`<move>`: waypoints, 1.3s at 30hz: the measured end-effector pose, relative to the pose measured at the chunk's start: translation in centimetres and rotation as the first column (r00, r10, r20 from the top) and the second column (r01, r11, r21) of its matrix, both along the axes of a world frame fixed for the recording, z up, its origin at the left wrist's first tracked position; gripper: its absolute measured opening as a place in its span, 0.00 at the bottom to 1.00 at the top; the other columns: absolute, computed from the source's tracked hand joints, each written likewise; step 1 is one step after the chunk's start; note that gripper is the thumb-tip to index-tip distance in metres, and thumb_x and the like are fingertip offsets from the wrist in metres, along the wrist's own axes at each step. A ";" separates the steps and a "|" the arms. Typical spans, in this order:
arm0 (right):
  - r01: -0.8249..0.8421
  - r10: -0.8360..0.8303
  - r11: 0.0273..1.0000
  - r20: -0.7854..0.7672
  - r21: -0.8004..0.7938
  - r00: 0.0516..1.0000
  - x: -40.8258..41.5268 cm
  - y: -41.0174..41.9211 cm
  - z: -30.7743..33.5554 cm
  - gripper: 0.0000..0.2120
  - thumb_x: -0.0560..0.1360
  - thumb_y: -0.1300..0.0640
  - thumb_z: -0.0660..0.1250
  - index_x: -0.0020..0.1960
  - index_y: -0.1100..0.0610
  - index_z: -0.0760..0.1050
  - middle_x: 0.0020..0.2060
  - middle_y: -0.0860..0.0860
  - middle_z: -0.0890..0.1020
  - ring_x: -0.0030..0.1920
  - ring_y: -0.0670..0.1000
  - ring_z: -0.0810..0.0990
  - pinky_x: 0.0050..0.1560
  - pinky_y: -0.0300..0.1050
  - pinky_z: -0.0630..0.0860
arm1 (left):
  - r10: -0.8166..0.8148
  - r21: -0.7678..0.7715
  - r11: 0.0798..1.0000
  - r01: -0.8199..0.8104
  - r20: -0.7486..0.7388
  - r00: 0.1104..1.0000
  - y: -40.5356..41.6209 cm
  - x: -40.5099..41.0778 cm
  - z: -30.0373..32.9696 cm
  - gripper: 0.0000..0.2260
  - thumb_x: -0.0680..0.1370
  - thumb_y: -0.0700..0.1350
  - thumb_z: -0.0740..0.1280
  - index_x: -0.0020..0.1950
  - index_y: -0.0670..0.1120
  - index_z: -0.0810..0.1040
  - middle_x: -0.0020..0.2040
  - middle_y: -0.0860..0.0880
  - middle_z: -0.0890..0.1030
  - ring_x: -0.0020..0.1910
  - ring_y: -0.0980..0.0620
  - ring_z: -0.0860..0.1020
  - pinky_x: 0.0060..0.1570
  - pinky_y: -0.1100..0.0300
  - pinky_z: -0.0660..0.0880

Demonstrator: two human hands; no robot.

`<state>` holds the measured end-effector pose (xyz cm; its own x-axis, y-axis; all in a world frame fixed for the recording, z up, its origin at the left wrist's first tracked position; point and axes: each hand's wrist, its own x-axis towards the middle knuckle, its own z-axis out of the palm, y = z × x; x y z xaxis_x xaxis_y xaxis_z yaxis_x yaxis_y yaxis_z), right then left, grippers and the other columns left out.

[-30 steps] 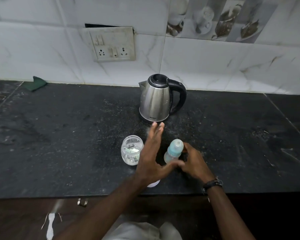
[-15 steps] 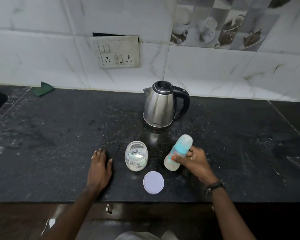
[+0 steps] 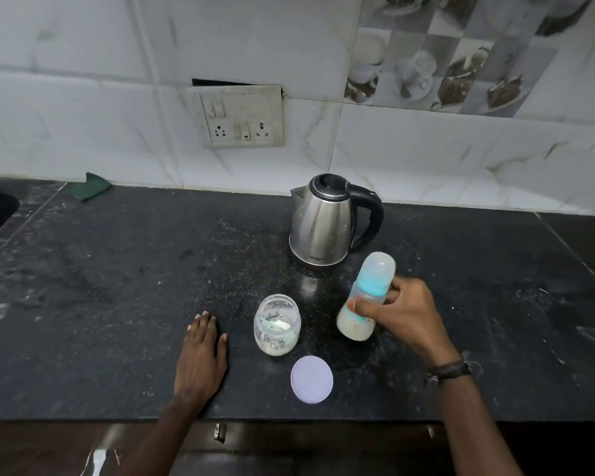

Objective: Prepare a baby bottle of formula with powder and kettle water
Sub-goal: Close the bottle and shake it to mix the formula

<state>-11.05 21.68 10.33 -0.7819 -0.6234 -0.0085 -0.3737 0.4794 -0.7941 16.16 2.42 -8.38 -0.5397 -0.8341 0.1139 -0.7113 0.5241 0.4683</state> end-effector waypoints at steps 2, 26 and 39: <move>0.079 -0.078 0.997 -0.019 0.024 0.997 -0.1 -0.2 0.0 0.22 0.59 0.45 0.82 0.47 0.55 0.82 0.41 0.49 0.87 0.40 0.47 0.85 0.40 0.46 0.81 | -0.007 -0.001 1.000 0.007 0.000 1.000 -0.2 0.0 -0.2 0.25 0.82 0.50 0.56 0.70 0.34 0.74 0.73 0.35 0.72 0.75 0.37 0.68 0.76 0.44 0.63; 0.124 -0.100 0.977 -0.146 0.172 0.984 -1.4 -0.4 2.7 0.23 0.59 0.40 0.80 0.47 0.52 0.82 0.41 0.49 0.85 0.43 0.52 0.84 0.41 0.47 0.78 | -0.009 -0.023 1.000 0.008 -0.015 1.000 -0.2 0.0 -0.1 0.28 0.81 0.53 0.52 0.67 0.34 0.77 0.72 0.35 0.73 0.73 0.37 0.70 0.75 0.44 0.65; 0.054 -0.044 0.979 -0.057 0.197 0.997 -1.7 -0.8 3.2 0.23 0.58 0.42 0.80 0.47 0.52 0.83 0.40 0.47 0.85 0.42 0.50 0.84 0.45 0.48 0.80 | -0.008 -0.030 1.000 0.007 -0.033 0.999 -0.1 0.1 -0.2 0.23 0.81 0.48 0.58 0.67 0.34 0.77 0.72 0.35 0.73 0.74 0.37 0.70 0.74 0.43 0.65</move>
